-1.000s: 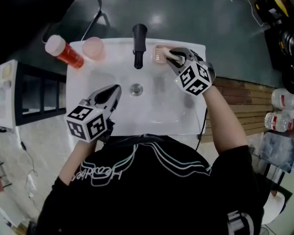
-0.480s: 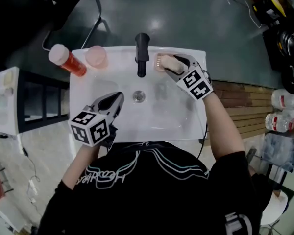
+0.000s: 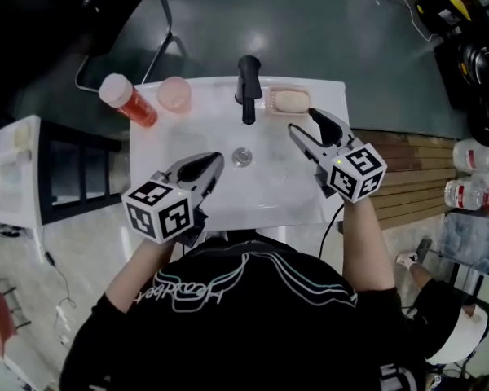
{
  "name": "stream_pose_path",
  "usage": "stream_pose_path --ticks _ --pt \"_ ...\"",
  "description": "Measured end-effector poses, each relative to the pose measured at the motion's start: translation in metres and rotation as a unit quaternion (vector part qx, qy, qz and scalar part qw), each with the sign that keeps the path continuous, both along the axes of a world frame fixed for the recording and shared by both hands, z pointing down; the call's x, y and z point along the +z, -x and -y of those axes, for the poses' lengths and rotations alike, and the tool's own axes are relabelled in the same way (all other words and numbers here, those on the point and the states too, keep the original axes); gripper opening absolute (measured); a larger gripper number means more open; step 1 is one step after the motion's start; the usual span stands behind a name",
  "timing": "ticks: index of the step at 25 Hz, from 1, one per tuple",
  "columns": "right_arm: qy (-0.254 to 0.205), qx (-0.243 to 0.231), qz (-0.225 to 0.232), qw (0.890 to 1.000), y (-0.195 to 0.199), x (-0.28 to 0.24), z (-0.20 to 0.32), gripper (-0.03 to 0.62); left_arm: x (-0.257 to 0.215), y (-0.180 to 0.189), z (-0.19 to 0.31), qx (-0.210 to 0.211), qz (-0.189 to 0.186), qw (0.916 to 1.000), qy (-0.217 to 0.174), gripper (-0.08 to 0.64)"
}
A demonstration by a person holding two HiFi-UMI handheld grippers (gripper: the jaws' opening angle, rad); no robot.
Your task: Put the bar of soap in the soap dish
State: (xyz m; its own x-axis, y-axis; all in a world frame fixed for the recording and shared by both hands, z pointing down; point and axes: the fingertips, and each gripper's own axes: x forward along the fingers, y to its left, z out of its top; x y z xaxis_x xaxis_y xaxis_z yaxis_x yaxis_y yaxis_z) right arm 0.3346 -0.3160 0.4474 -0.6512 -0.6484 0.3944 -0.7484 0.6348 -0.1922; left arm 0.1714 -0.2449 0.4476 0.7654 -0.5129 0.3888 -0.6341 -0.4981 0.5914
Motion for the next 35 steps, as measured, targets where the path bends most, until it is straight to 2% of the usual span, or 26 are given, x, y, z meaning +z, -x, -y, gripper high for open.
stream_pose_path --ticks 3,8,11,13,20,24,27,35 --pt "-0.018 0.004 0.040 0.999 0.013 -0.030 -0.034 0.227 -0.016 -0.005 -0.005 0.024 -0.018 0.9995 -0.012 0.023" --pt "-0.040 0.013 0.116 0.992 0.035 -0.072 -0.081 0.069 -0.041 -0.011 -0.014 0.054 -0.045 0.9969 -0.037 0.023" --pt "-0.044 0.010 0.175 0.984 0.046 -0.097 -0.106 0.038 -0.062 -0.014 -0.025 0.070 -0.056 0.9941 -0.061 0.023" --pt "-0.044 0.003 0.191 0.981 0.052 -0.106 -0.122 0.032 -0.072 -0.015 -0.036 0.082 -0.060 0.9917 -0.078 0.023" --pt "-0.061 0.005 0.182 0.981 0.068 -0.120 -0.146 0.026 -0.099 -0.012 -0.057 0.106 -0.074 0.9853 -0.112 0.023" --pt "-0.073 0.009 0.159 0.985 0.082 -0.117 -0.165 0.026 -0.104 0.000 -0.072 0.113 -0.073 0.9831 -0.124 0.023" --pt "-0.071 0.020 0.162 0.984 0.087 -0.113 -0.175 0.026 -0.104 0.007 -0.081 0.117 -0.068 0.9824 -0.128 0.023" --pt "-0.075 0.048 0.126 0.988 0.096 -0.103 -0.190 0.026 -0.099 0.017 -0.098 0.129 -0.064 0.9810 -0.130 0.023"
